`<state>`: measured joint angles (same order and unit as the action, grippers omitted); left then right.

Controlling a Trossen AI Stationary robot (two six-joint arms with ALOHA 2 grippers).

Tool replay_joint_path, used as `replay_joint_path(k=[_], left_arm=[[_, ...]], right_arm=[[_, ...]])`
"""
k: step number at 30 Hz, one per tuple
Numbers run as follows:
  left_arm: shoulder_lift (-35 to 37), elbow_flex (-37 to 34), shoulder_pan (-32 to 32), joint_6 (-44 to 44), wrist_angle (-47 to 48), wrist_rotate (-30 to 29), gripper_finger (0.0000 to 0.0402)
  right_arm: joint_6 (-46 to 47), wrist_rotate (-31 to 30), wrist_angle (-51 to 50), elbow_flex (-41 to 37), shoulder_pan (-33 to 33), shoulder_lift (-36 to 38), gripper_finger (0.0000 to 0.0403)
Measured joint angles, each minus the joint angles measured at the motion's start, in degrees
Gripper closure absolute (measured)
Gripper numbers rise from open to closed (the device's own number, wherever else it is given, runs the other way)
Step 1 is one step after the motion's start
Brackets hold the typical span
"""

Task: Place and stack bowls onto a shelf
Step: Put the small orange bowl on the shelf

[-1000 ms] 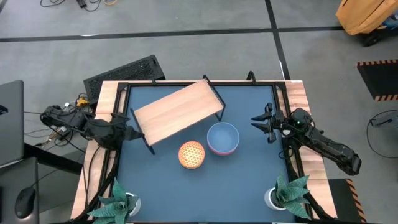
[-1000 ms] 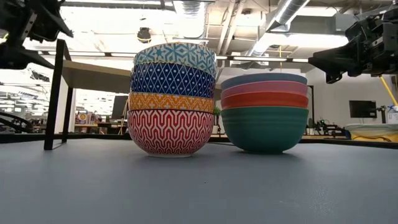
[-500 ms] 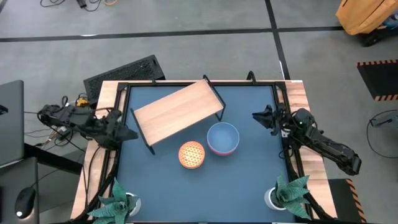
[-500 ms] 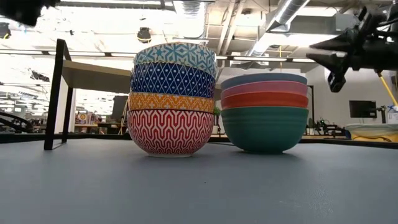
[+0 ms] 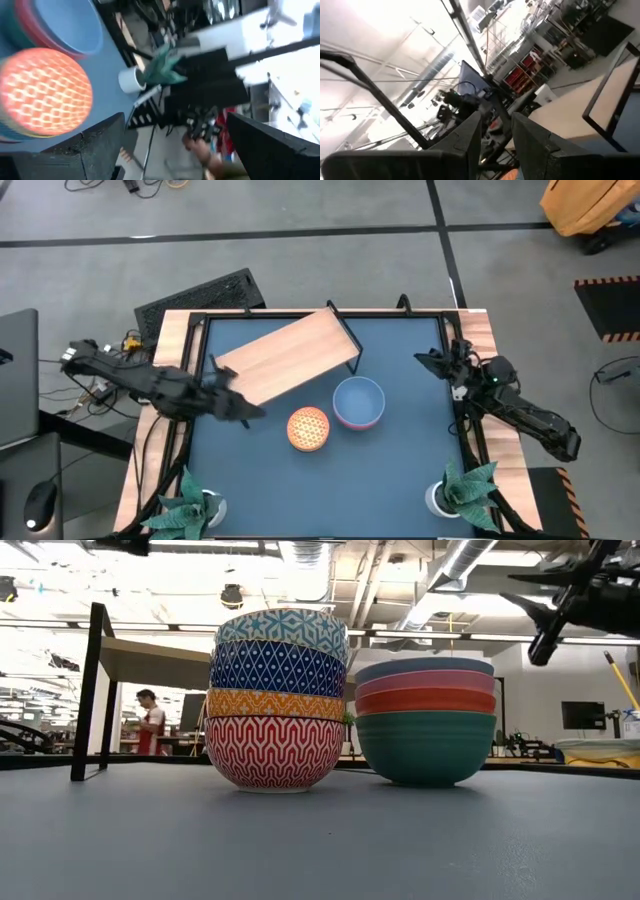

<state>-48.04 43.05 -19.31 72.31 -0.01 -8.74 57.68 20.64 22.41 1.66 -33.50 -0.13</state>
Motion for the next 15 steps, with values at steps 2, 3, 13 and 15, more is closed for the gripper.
replay_joint_path(k=[2, 3, 13, 15], left_arm=[[-4.92, 3.99, 0.00, -1.49, 1.65, 2.09, 0.0067], [-7.11, 6.38, 0.01, -2.20, 4.46, 2.98, 0.0067], [-25.56, 36.12, 1.89, -12.55, 47.53, -1.37, 0.0119], [-28.35, 40.48, 2.64, -14.85, 49.94, -2.31, 0.0146]], right_arm=[[-1.56, -0.19, 0.36, -0.01, -0.01, -0.03, 0.0269], [-2.35, -0.34, 0.34, -0.01, -0.01, -0.01, 0.0269], [-6.70, -0.43, -9.07, 0.06, -0.01, -0.01, 0.0269], [-7.55, -0.52, -11.29, 0.06, -0.01, -0.04, 0.0269]])
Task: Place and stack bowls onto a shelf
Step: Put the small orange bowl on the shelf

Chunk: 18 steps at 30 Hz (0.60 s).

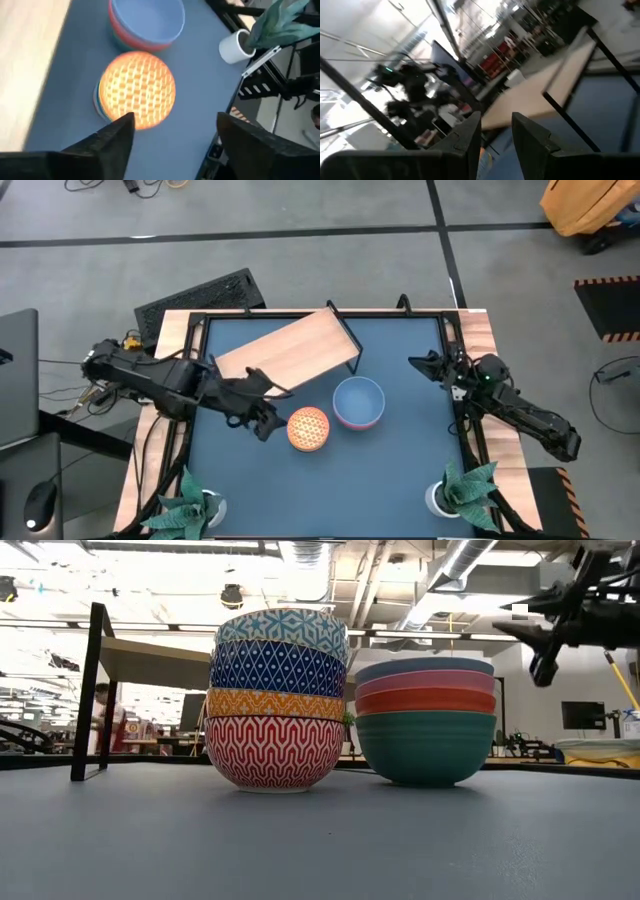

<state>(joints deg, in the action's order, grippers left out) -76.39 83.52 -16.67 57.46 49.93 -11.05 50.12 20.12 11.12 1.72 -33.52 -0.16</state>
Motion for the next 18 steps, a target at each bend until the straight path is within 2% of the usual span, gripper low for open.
replay_joint_path(k=[4, 10, 14, 18], left_arm=[[-4.54, 5.28, 1.10, -2.88, 1.49, -0.39, 0.0207], [-7.45, 6.33, 1.32, -3.45, 2.41, 2.19, 0.0307], [-6.04, 6.41, 1.32, -3.16, 1.86, 2.94, 0.0359], [-3.29, 6.45, 1.34, -4.34, -1.36, 3.28, 0.0384]], right_arm=[[-1.97, -1.24, -2.95, 0.03, 0.00, 0.02, 0.0269], [-6.67, -1.71, -5.83, 1.51, 0.61, -0.01, 0.0274], [-13.69, -4.30, -14.49, 8.56, 1.35, -2.18, 0.0282], [-20.77, -7.52, -25.03, 18.39, 1.36, -8.02, 0.0285]])
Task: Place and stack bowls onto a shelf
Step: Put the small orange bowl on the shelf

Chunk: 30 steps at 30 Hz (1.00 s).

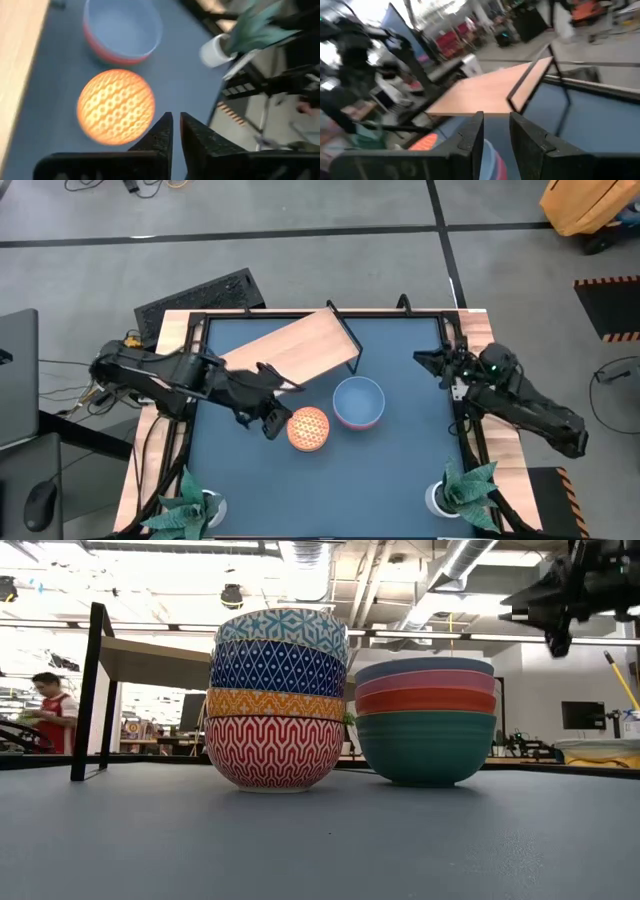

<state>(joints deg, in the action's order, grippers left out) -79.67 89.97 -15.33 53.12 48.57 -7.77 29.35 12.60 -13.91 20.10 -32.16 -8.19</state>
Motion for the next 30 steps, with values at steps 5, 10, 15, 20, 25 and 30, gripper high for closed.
replay_joint_path(k=[5, 10, 15, 20, 25, 30], left_arm=[[0.59, 0.02, -0.47, -6.80, -9.85, 0.14, 0.0364], [0.63, 0.02, -1.34, -10.06, -14.67, 3.12, 0.0295], [0.62, 0.02, -1.43, -10.76, -14.30, 3.00, 0.0221], [-0.44, -0.08, -1.14, -16.35, -5.65, 1.32, 0.0175], [-3.62, -0.13, -0.56, -22.07, 1.29, -1.21, 0.0169], [-7.49, -0.13, 0.75, -23.02, 0.87, -3.92, 0.0168]], right_arm=[[-6.30, -0.69, -13.19, 12.85, 0.15, -10.64, 0.0285], [-11.00, -0.87, -23.11, 22.74, 2.16, -21.47, 0.0269], [-14.98, -2.66, -27.98, 27.62, 5.93, -29.70, 0.0213], [-16.33, -3.74, -28.77, 28.13, 8.64, -35.90, 0.0167], [-17.26, -3.78, -29.23, 28.15, 9.35, -41.41, 0.0163], [-17.41, -4.19, -29.86, 28.15, 9.26, -44.20, 0.0169]])
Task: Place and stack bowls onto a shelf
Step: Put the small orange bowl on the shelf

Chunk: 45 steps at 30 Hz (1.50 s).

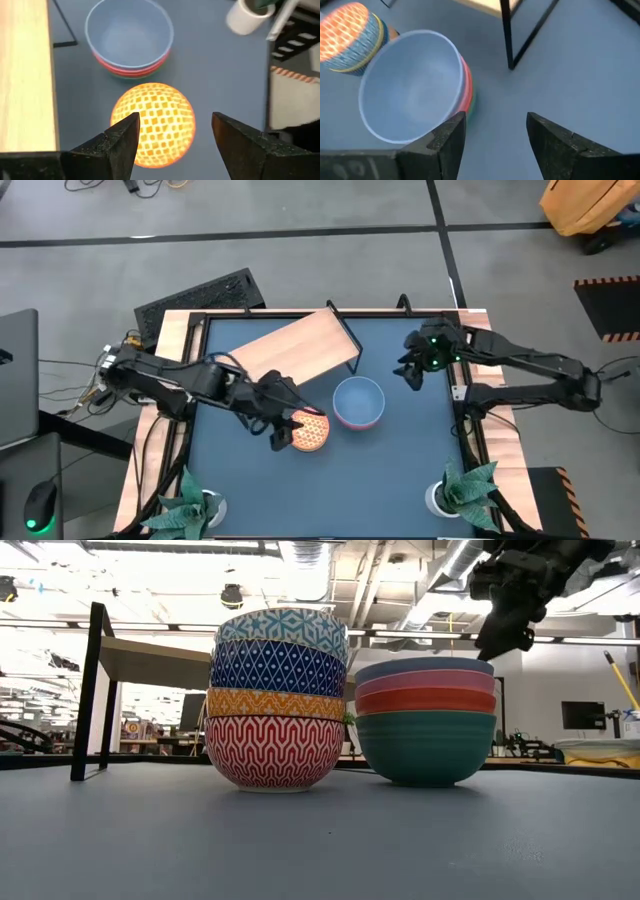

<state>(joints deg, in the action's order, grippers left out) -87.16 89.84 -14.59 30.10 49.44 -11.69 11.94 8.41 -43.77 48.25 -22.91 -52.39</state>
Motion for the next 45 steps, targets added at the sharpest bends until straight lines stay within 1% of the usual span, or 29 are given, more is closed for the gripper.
replay_joint_path(k=[3, 9, 14, 17, 20, 25, 28, 34, 40, 42, 45], left_arm=[[-3.07, 0.00, 0.64, -0.71, 0.97, -0.64, 0.0168], [-9.34, -0.01, 1.68, -6.18, 0.99, -1.02, 0.0168], [-12.37, -0.02, 3.46, -8.05, 0.85, -2.15, 0.0168], [-12.51, -0.04, 4.74, -10.49, 0.82, -2.74, 0.0168], [-12.40, -0.04, 6.36, -13.02, 1.04, -1.96, 0.0168], [-13.14, 0.02, 8.14, -18.45, 0.09, 4.05, 0.0168], [-14.29, -0.09, 8.26, -20.77, 0.28, 4.84, 0.0168], [-15.96, 0.02, 8.63, -23.37, -0.44, 4.38, 0.0168], [-17.41, -0.01, 9.17, -23.57, 0.23, 4.94, 0.0169], [-17.97, -0.06, 9.32, -24.19, 0.09, 6.28, 0.0173], [-18.09, -0.04, 9.29, -24.97, 0.81, 6.90, 0.0193]], right_arm=[[0.00, -0.87, -0.08, 0.02, 0.22, -0.47, 0.0172], [0.01, -1.13, -1.13, 0.02, 0.38, -0.36, 0.0173], [0.02, -1.10, -2.69, 0.02, 0.38, -0.32, 0.0173], [0.03, -1.05, -2.74, 0.02, 0.39, -0.32, 0.0173], [0.02, -0.99, -2.73, 0.02, 0.40, -0.32, 0.0173], [0.02, -0.95, -2.71, 0.02, 0.40, -0.32, 0.0173], [0.02, -0.84, -2.73, 0.02, 0.45, -0.32, 0.0173], [0.04, -0.86, -2.71, 0.02, 1.68, -0.33, 0.0173], [0.17, -0.88, -2.54, 0.02, 3.59, -0.47, 0.0173], [0.17, -0.86, -2.49, 0.02, 4.06, -0.45, 0.0173], [0.15, -0.90, -2.47, 0.00, 4.51, -0.47, 0.0173]])
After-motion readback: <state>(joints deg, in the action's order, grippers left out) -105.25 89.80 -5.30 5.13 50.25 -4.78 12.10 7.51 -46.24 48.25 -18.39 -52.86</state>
